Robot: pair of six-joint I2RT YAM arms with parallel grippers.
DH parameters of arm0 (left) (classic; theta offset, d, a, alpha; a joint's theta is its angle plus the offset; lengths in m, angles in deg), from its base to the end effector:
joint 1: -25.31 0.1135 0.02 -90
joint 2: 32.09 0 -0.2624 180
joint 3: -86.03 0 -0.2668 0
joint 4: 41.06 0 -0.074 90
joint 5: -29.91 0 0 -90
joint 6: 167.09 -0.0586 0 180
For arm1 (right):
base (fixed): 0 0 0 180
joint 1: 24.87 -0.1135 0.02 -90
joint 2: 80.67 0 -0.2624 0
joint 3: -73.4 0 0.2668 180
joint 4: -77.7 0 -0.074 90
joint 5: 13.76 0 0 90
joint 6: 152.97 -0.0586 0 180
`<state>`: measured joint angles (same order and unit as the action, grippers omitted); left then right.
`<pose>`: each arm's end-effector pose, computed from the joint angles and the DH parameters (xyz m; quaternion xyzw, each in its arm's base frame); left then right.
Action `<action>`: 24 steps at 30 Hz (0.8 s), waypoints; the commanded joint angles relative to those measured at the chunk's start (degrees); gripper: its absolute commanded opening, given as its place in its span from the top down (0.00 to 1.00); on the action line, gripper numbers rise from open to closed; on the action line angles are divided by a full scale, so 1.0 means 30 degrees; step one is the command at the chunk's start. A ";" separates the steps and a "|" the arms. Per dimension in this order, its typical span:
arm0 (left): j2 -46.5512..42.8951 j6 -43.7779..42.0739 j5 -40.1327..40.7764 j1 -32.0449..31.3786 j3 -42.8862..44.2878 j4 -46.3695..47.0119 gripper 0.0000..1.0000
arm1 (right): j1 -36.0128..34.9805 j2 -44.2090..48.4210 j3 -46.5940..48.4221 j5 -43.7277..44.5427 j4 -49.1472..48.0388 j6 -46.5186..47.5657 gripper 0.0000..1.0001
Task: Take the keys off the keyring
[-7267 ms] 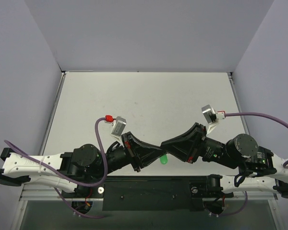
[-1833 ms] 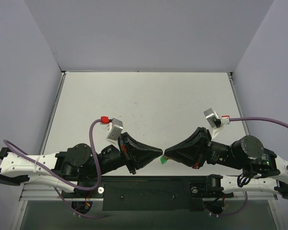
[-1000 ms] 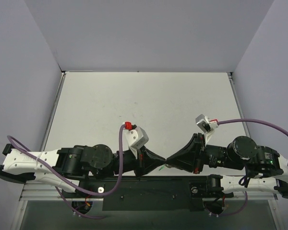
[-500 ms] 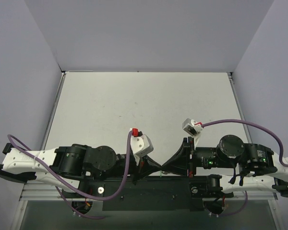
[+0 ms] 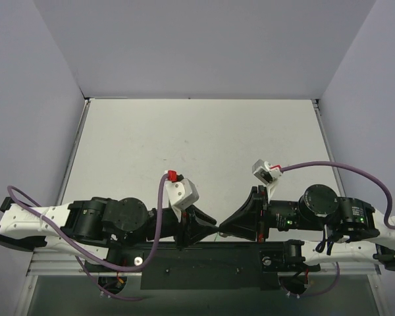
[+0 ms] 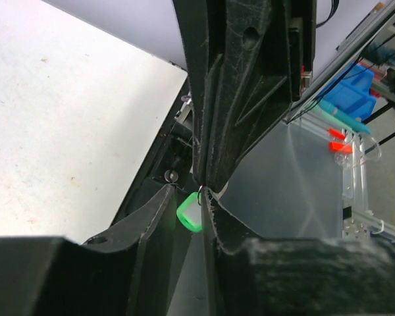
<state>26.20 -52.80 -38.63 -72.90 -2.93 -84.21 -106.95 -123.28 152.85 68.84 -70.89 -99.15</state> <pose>-0.0120 -0.2336 0.4579 0.3586 0.6748 -0.4826 0.4279 0.0162 0.1713 0.4636 -0.3058 0.5997 0.6560 0.3415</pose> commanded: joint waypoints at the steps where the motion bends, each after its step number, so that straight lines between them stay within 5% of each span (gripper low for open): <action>1: -0.1289 0.0281 0.0525 -0.0133 -0.0523 0.2989 0.58 | 0.0057 0.0022 -0.0062 0.1144 -0.1304 -0.0038 1.00; 11: -0.2551 0.0369 0.0788 -0.0104 -0.1608 0.4833 0.34 | 0.0057 0.1253 -0.0530 0.2408 -0.1713 -0.0009 1.00; 24: -0.4367 0.1188 0.0585 -0.0133 -0.5324 1.1569 0.41 | 0.0057 0.1957 -0.0941 0.0623 -0.4818 -0.0302 1.00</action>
<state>15.40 -50.64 -36.29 -73.01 -15.32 -62.63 -107.02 -118.19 150.69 73.59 -77.43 -99.44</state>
